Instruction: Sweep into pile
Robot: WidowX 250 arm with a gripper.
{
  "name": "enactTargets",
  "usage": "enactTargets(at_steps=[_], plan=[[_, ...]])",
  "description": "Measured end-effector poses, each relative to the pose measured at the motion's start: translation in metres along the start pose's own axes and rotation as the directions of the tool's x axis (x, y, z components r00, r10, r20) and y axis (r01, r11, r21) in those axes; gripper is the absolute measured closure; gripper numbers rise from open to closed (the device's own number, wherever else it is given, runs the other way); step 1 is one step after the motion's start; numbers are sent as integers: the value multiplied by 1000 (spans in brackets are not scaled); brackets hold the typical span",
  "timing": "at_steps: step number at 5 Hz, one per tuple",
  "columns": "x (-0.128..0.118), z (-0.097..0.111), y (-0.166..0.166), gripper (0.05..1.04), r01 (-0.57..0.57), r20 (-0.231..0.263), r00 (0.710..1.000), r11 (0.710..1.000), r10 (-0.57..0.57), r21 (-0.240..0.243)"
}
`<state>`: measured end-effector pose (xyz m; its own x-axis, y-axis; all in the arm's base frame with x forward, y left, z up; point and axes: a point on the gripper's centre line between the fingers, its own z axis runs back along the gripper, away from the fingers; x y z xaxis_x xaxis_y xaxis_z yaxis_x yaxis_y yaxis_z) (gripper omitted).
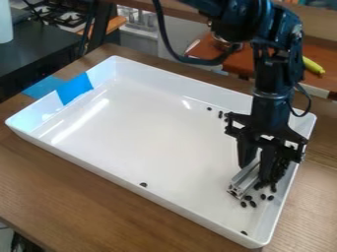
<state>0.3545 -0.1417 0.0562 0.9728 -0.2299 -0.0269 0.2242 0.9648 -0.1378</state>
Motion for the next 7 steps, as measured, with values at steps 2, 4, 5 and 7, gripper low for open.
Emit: enactTargets(at_steps=[2, 4, 5, 7], plan=[[-3, 36, 29, 732, -33, 65, 997, 999, 36, -38], [-15, 77, 116, 732, -139, 125, 981, 986, 150, -94], [-16, 84, 158, 732, -182, 179, 966, 982, 187, -42], [-13, 63, 205, 732, -258, 157, 958, 960, 240, 107]])
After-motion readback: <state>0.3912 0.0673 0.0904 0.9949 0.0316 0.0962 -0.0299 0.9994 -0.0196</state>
